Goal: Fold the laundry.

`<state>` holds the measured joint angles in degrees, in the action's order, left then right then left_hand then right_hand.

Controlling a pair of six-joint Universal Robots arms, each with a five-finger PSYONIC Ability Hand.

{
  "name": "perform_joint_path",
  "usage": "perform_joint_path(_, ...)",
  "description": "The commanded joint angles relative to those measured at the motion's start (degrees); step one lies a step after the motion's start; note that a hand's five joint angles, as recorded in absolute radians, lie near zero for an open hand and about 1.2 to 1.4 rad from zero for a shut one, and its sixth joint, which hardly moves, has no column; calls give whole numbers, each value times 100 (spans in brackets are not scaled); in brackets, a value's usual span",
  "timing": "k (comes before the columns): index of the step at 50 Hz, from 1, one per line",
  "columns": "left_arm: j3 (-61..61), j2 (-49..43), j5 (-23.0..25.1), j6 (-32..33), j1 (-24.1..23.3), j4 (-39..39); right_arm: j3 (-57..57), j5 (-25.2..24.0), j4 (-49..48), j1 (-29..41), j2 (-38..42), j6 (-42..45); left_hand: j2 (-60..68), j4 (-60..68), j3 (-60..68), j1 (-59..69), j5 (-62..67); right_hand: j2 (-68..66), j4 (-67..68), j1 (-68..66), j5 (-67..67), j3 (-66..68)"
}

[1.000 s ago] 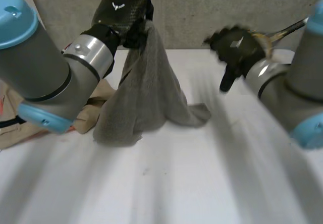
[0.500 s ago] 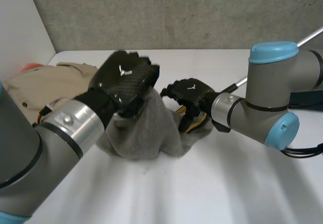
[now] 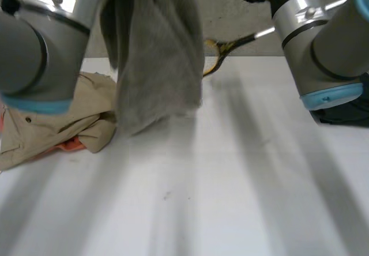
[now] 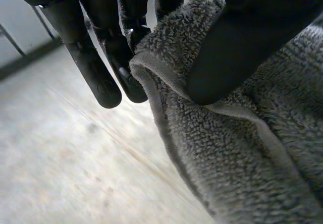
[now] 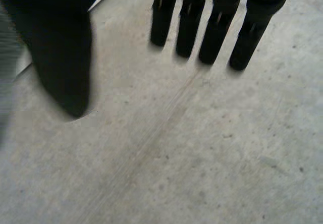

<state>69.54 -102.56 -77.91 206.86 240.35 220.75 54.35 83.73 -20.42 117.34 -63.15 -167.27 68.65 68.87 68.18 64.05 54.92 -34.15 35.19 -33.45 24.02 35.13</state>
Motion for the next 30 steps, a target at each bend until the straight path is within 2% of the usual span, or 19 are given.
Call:
perform_joint_path(1,454,-36,136,-532,21,-409,681,12,529,-45,-268,2,1135,1113,1182,1595,1508,2415,-2519,2345,-2402,-2513)
perform_joint_path(7,1658,60,223,-515,-40,-691,911,-84,1294,-45,-277,54,1135,1113,1182,1595,1508,2415,-2519,2345,-2402,-2513)
perform_joint_path(11,2397,376,425,-506,-76,-700,771,-584,1997,-176,-58,115,1135,1113,1182,1595,1508,2415,-2519,2345,-2402,-2513)
perform_joint_path(12,2529,481,469,-506,-76,-700,666,-916,2207,-307,187,203,1135,1113,1182,1595,1508,2415,-2519,2345,-2402,-2513)
perform_joint_path(15,2977,868,689,-506,-128,-709,472,-1393,2525,-510,548,388,1135,1113,1182,1595,1508,2415,-2519,2345,-2402,-2513)
perform_joint_path(16,3083,939,742,-515,-137,-726,376,-1690,2735,-554,732,545,1135,1113,1182,1595,1508,2415,-2519,2345,-2402,-2513)
perform_joint_path(20,3557,1167,883,-515,-164,-919,296,-2096,3201,-563,962,1080,1135,1113,1182,1595,1508,2415,-2519,2345,-2402,-2513)
perform_joint_path(26,4216,1255,874,-497,-496,-1560,340,-2247,3308,-546,1024,1855,1135,1113,1182,1595,1508,2415,-2519,2345,-2402,-2513)
perform_joint_path(30,4481,1273,821,-497,-700,-1763,-37,-2457,3255,-450,1461,2259,1135,1113,1182,1595,1508,2415,-2519,2345,-2402,-2513)
